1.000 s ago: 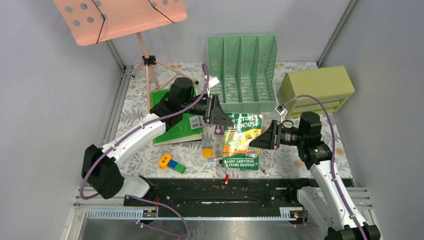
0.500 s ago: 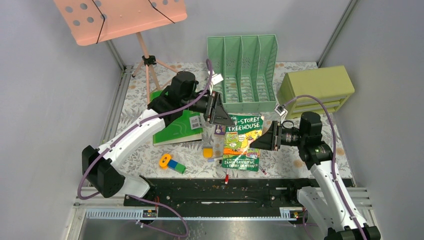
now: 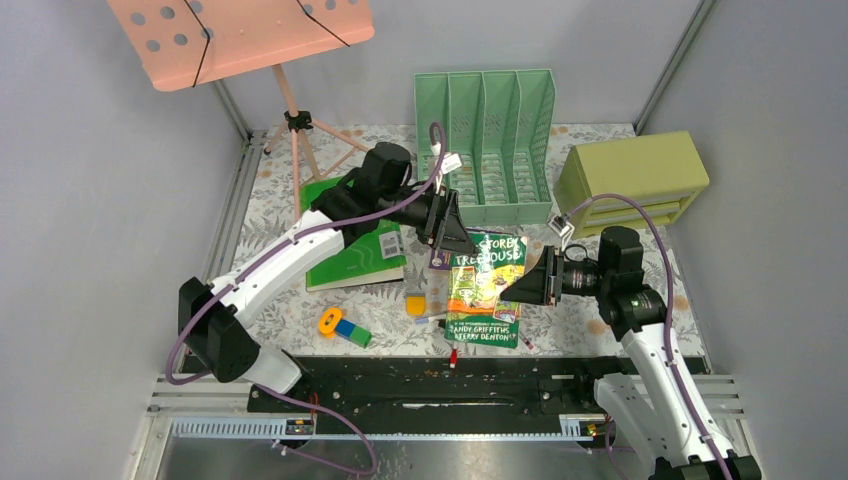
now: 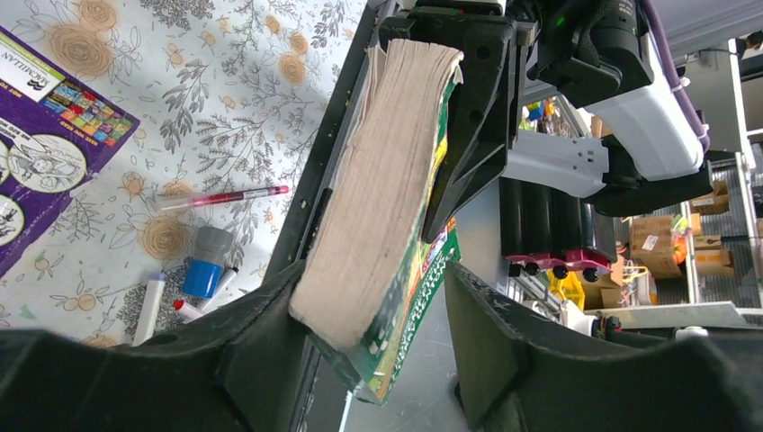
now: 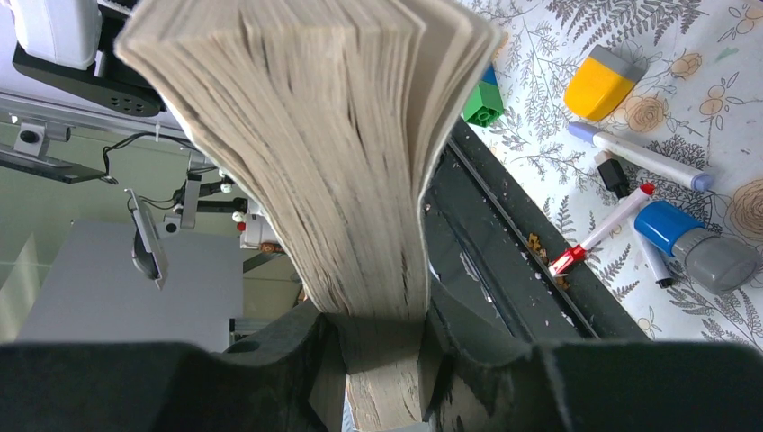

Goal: Organize the desk
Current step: Place the book in the storage box.

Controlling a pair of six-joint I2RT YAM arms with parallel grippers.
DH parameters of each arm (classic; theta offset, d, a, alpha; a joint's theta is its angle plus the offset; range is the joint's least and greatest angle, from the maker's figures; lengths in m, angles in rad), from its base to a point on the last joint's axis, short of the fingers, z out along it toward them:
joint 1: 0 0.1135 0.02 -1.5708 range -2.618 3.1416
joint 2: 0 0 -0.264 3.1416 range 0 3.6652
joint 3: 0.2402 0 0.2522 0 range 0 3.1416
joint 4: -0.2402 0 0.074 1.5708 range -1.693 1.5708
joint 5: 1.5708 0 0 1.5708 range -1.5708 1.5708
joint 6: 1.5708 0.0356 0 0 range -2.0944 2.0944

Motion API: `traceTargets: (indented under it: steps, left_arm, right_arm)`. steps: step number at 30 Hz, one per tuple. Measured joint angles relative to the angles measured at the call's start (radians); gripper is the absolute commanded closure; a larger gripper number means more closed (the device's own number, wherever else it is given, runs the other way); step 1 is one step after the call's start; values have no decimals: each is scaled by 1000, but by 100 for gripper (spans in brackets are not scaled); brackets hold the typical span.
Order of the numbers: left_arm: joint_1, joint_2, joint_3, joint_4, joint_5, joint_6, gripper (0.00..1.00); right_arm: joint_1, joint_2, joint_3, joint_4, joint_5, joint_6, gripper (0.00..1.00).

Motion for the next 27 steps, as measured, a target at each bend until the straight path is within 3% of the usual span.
traceTargets:
  steps: [10, 12, 14, 27]
  left_arm:
    - [-16, 23, 29, -23, 5, 35, 70]
    - [-18, 23, 29, -33, 8, 45, 79]
    - [-19, 22, 29, -37, 13, 59, 98]
    - [-29, -32, 29, -56, -45, 115, 98]
  right_arm:
    - [0, 2, 6, -48, 8, -43, 100]
    - [0, 9, 13, -71, 12, -61, 100]
    - [1, 19, 23, -93, 21, -78, 100]
    - [14, 25, 67, -87, 45, -98, 100]
